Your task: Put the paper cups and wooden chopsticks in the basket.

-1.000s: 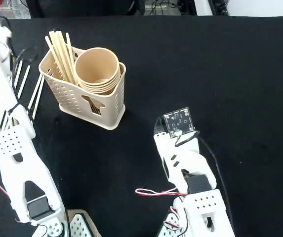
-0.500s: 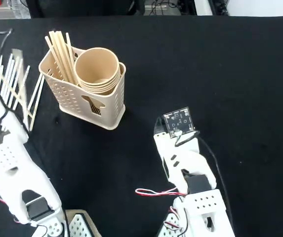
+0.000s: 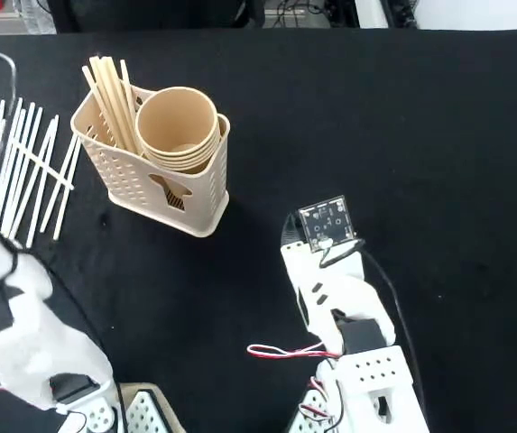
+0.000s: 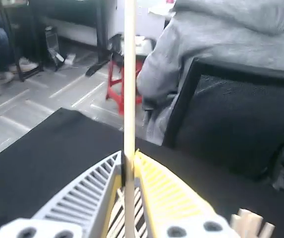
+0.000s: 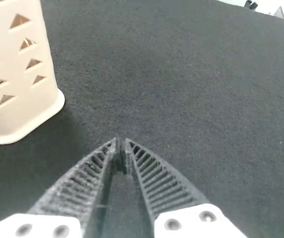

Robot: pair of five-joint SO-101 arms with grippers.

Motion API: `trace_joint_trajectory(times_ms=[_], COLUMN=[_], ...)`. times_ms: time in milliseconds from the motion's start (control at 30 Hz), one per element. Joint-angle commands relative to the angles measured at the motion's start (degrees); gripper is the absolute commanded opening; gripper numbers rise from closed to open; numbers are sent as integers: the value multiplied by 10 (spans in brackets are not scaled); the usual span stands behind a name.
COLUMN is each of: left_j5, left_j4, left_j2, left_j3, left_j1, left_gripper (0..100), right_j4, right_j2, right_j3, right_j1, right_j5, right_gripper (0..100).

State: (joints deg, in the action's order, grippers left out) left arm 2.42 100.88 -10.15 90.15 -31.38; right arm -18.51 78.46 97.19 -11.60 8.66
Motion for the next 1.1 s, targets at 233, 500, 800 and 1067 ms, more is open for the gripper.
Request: trace_joint_trajectory(times_ms=[233, 500, 800, 1067], left_j5=[24, 26, 23, -31], left_j4=[-11, 1, -7, -281], left_j2=[142, 108, 254, 495], left_j3=[-125, -130, -403, -820], left_j1=[198, 220, 324, 335], left_gripper=[29, 29, 30, 30], right_j4=[-3, -4, -3, -2], right_j2=[7, 7, 7, 7], right_j3=[0, 0, 0, 0], right_j1=[-2, -2, -2, -3], right_j5=[4, 4, 5, 5], right_gripper=[15, 15, 15, 15])
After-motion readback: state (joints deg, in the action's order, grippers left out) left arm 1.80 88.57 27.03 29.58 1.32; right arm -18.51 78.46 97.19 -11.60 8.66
